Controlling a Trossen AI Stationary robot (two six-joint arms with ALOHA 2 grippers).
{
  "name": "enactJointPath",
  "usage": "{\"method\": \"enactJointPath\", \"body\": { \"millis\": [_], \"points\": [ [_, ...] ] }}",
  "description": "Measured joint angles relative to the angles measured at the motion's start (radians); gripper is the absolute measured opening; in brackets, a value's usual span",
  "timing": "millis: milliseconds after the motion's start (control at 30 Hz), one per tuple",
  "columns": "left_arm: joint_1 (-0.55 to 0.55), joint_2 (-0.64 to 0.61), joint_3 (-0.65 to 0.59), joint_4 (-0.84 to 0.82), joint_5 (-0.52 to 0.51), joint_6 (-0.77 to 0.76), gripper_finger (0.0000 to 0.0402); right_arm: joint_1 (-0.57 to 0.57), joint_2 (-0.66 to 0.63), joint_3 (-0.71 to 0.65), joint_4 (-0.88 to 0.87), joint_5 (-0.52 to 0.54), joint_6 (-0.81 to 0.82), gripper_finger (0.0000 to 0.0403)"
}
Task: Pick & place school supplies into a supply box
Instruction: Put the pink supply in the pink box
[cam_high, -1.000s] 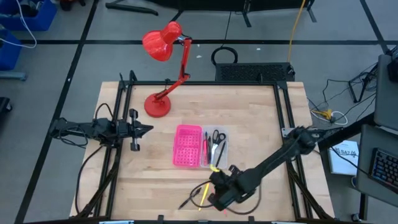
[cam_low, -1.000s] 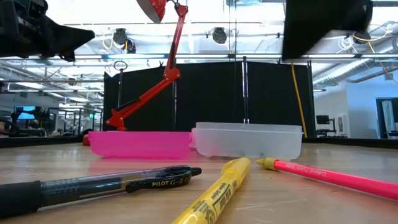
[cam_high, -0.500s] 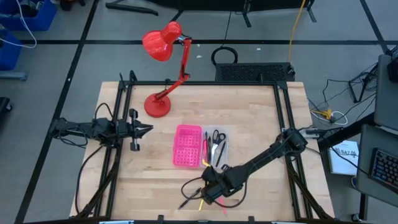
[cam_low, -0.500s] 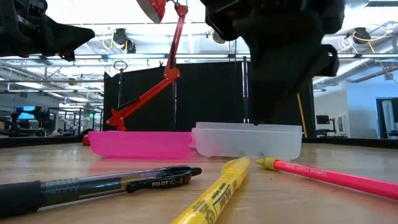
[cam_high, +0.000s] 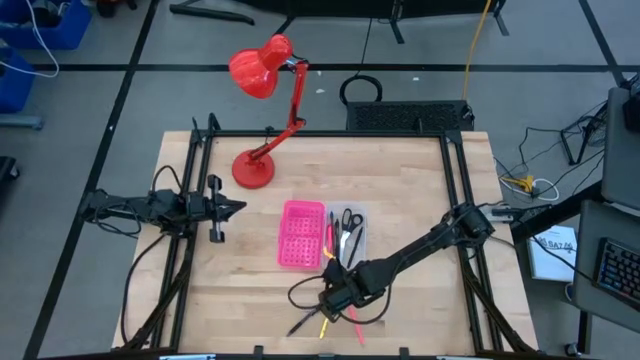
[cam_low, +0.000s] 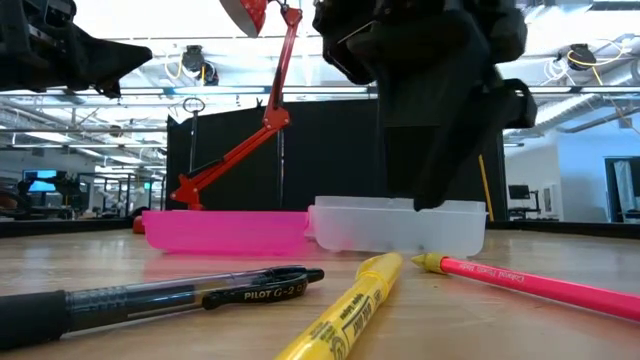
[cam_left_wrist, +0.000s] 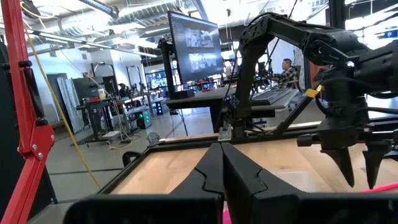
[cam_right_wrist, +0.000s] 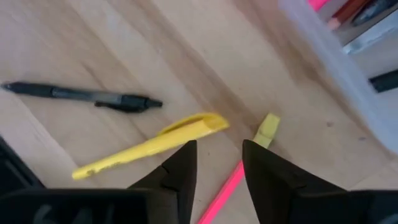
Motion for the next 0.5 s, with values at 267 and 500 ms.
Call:
{"method": "enactJointPath", "body": {
  "millis": [267, 500],
  "points": [
    [0.000, 0.000, 0.000, 0.000, 0.000, 0.000, 0.0035, 0.001, 0.001, 0.000, -0.024, 0.028, 0.001, 0.0125],
    [0.000, 0.000, 0.000, -0.003, 0.000, -0.008, 0.0041, -0.008, 0.032, -0.002, -0.047, 0.025, 0.004, 0.0124]
  ]
}}
